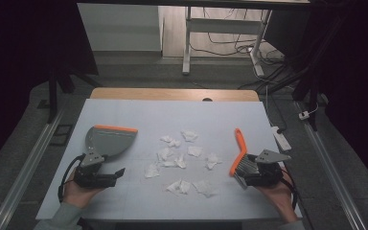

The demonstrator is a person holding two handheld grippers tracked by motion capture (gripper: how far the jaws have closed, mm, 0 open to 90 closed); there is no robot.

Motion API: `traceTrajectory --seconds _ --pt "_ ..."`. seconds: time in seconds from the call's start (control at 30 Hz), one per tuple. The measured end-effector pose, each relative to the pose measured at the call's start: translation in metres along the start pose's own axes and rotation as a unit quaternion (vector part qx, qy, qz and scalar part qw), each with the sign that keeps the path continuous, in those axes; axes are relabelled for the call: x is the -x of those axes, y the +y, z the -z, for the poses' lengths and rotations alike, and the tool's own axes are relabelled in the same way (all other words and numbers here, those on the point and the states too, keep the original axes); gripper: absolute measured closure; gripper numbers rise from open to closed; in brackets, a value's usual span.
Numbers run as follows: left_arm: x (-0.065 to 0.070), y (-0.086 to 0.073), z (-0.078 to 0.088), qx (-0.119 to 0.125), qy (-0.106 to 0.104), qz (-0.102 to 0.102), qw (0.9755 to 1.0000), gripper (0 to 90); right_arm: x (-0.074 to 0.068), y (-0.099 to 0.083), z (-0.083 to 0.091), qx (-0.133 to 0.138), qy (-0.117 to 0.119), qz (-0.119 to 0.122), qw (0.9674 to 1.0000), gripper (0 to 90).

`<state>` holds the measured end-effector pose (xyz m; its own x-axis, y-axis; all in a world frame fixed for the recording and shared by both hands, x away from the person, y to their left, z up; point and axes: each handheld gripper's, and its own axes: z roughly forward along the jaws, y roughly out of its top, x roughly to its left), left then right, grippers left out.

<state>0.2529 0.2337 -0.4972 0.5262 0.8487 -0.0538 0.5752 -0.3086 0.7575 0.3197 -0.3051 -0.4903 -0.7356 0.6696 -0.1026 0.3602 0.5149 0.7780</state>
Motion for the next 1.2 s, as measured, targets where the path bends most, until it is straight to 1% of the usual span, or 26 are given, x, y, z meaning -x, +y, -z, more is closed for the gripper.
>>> traceTrajectory --seconds 0.03,0.07,0.1,0.13,0.17,0.2,0.23,0.27,0.3,0.33,0.4,0.53,0.6,0.7,0.77,0.8,0.83,0.87,0.9,0.93,0.97,1.0,1.03,1.1,1.13,1.2 --pt "-0.001 0.001 0.000 0.001 0.000 0.003 1.0000 17.6 0.001 0.002 0.001 0.007 0.002 -0.006 1.0000 25.2" --pt "-0.002 0.002 0.000 0.002 -0.001 0.011 0.9999 17.6 0.001 0.003 0.002 0.010 0.006 -0.010 0.9999 25.2" --pt "-0.002 0.002 0.000 0.002 -0.001 0.011 0.9999 17.7 0.001 0.004 0.002 0.012 0.008 -0.012 0.9998 25.2" --pt "-0.002 0.001 0.000 0.000 0.000 0.009 1.0000 17.7 0.000 0.006 0.002 0.015 0.011 -0.010 0.9998 25.3" --pt "-0.001 -0.001 0.005 0.005 -0.001 0.018 0.9998 17.6 -0.001 0.007 0.002 0.012 0.013 -0.004 0.9998 25.5" --pt "-0.001 -0.001 0.005 0.005 -0.001 0.018 0.9998 17.9 -0.001 0.008 0.002 0.004 0.010 0.003 0.9999 26.0" --pt "-0.002 0.000 0.007 0.015 -0.001 0.021 0.9997 18.4 0.000 0.008 0.001 0.005 0.008 0.000 1.0000 26.7" --pt "-0.005 0.003 0.007 0.025 -0.012 0.046 0.9986 18.5 0.000 0.007 0.001 0.014 0.016 -0.016 0.9996 27.8" --pt "-0.005 0.003 0.007 0.025 -0.012 0.046 0.9986 18.6 0.001 0.007 0.001 0.021 0.025 -0.030 0.9990 28.0" --pt "-0.005 0.003 0.007 0.023 -0.014 0.041 0.9988 18.6 0.001 0.007 0.001 0.021 0.025 -0.030 0.9990 28.0" --pt "-0.003 0.001 0.009 0.020 -0.007 0.029 0.9994 18.6 -0.002 0.010 0.002 0.011 0.020 -0.009 0.9997 27.9" --pt "-0.006 -0.001 0.012 0.030 -0.013 0.029 0.9990 18.8 -0.003 0.010 0.007 0.016 0.024 -0.025 0.9993 28.6" --pt "-0.008 0.000 0.011 0.035 -0.020 0.032 0.9987 18.7 -0.004 0.009 0.008 0.010 0.025 -0.029 0.9992 29.1" --pt "-0.008 0.001 0.012 0.039 -0.025 0.028 0.9985 18.7 -0.004 0.007 0.008 0.005 0.020 -0.036 0.9991 29.0" --pt "-0.008 0.001 0.011 0.041 -0.025 0.026 0.9985 18.7 -0.004 0.006 0.009 0.004 0.011 -0.037 0.9993 29.0" --pt "-0.008 0.001 0.011 0.041 -0.025 0.026 0.9985 18.7 -0.004 0.006 0.009 0.004 0.009 -0.036 0.9993 29.0" --pt "-0.009 0.002 0.010 0.043 -0.033 0.027 0.9982 18.8 -0.005 0.006 0.009 0.000 0.006 -0.035 0.9994 28.7" --pt "-0.009 0.002 0.010 0.043 -0.033 0.027 0.9982 18.8 -0.006 0.006 0.009 -0.001 0.002 -0.030 0.9995 28.7" --pt "-0.008 0.003 0.009 0.043 -0.033 0.022 0.9983 19.0 -0.006 0.005 0.008 0.001 0.000 -0.030 0.9996 28.8" --pt "-0.008 0.004 0.007 0.040 -0.035 0.019 0.9984 19.0 -0.006 0.006 0.008 0.000 0.001 -0.031 0.9995 28.8" --pt "-0.007 0.005 0.002 0.030 -0.038 0.011 0.9988 18.9 -0.007 0.006 0.009 -0.001 -0.001 -0.032 0.9995 28.9" --pt "-0.007 0.005 0.001 0.026 -0.037 0.005 0.9990 18.8 -0.008 0.007 0.009 0.001 -0.002 -0.032 0.9995 29.1" --pt "-0.006 0.005 0.001 0.025 -0.037 0.004 0.9990 18.8 -0.009 0.007 0.009 0.000 -0.002 -0.029 0.9996 29.1" --pt "-0.006 0.005 0.000 0.025 -0.039 0.004 0.9989 18.9 -0.009 0.009 0.009 0.001 -0.010 -0.026 0.9996 29.1" --pt "-0.006 0.006 0.000 0.026 -0.039 0.003 0.9989 18.9 -0.009 0.009 0.009 0.005 -0.009 -0.030 0.9995 29.1" --pt "-0.007 0.006 0.000 0.026 -0.038 0.003 0.9989 19.0 -0.009 0.009 0.008 0.004 -0.008 -0.030 0.9995 29.1"
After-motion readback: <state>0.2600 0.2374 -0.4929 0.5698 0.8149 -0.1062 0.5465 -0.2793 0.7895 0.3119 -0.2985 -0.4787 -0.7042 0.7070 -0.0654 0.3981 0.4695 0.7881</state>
